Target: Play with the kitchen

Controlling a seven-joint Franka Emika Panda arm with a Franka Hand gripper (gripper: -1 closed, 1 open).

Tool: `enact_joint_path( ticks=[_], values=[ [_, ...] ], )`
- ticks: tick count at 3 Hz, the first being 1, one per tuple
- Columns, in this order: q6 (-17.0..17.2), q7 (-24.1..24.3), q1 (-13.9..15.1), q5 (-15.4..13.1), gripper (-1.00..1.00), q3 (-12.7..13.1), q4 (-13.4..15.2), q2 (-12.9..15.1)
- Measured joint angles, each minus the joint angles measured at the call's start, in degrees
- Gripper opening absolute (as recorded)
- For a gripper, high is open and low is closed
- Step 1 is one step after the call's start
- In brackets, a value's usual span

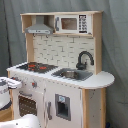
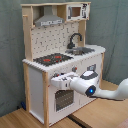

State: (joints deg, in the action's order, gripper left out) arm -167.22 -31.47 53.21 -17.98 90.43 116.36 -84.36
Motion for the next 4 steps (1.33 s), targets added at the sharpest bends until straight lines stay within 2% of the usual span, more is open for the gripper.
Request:
enact_joint_path(
  ticks=[2, 3, 4],
  values=[
    [0.08, 12.25, 0.03, 0.01, 1.0, 0.78, 0.02, 0.15],
    [2.29, 8.81, -4.55, -0.52, 1.0, -0.1, 0.59, -0.08],
    [6.74, 7.82, -8.63, -0.52, 1.0, -0.35, 2.38, 0.08]
  ],
)
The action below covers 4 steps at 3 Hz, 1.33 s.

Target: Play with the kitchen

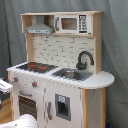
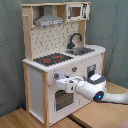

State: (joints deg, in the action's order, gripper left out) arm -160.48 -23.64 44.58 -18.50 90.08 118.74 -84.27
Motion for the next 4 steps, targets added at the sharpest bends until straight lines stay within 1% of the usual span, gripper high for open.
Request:
enact_joint_path(
  ticks=[2, 3, 4],
  values=[
    [6.25, -0.19, -8.39, 0.08, 1.0, -0.04, 5.18, 0.45],
    [10.46, -0.19, -12.03, 0.14, 1.0, -0.09, 6.72, 0.63],
    [12.49, -0.19, -16.54, 0.37, 1.0, -0.09, 9.88, 0.65]
  ],
)
